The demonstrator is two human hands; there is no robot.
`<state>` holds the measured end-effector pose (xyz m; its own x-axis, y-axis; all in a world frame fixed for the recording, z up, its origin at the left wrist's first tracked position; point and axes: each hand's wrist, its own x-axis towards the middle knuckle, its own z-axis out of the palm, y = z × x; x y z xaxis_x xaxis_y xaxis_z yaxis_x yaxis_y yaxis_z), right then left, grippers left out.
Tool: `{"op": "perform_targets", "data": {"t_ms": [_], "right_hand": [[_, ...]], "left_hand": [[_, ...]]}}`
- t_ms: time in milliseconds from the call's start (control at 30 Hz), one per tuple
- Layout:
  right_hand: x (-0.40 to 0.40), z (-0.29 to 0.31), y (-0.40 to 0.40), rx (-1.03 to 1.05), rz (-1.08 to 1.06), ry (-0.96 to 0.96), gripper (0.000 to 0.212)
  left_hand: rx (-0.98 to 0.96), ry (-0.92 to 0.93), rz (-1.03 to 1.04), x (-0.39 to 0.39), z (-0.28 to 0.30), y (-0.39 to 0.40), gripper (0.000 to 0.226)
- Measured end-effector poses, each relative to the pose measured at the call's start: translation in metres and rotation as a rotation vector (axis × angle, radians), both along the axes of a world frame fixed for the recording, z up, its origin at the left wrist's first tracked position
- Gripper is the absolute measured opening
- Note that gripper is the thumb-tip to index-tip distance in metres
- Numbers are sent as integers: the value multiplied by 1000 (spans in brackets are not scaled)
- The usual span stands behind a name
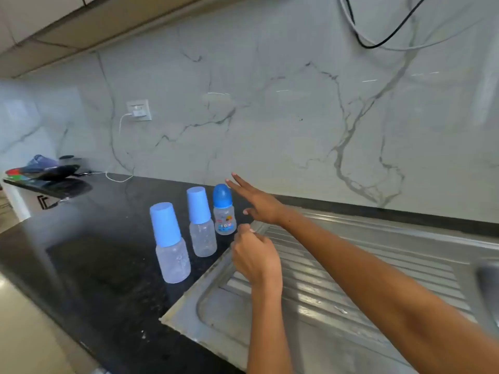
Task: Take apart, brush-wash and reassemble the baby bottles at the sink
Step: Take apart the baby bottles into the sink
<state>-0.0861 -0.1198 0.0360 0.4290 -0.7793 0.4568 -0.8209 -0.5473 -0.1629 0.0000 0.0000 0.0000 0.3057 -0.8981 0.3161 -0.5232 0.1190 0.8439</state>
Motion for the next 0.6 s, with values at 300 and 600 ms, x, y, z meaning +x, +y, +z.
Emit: {"op": "perform_targets", "data": {"t_ms": [300,600], "right_hand": [[10,6,-11,-82,-26,-194,53],[-90,-13,102,-64,-257,-431,49]], "left_hand": [[-1,-10,32,1,1,-3,33],[-17,-127,-124,-15,-1,8,29]]}}
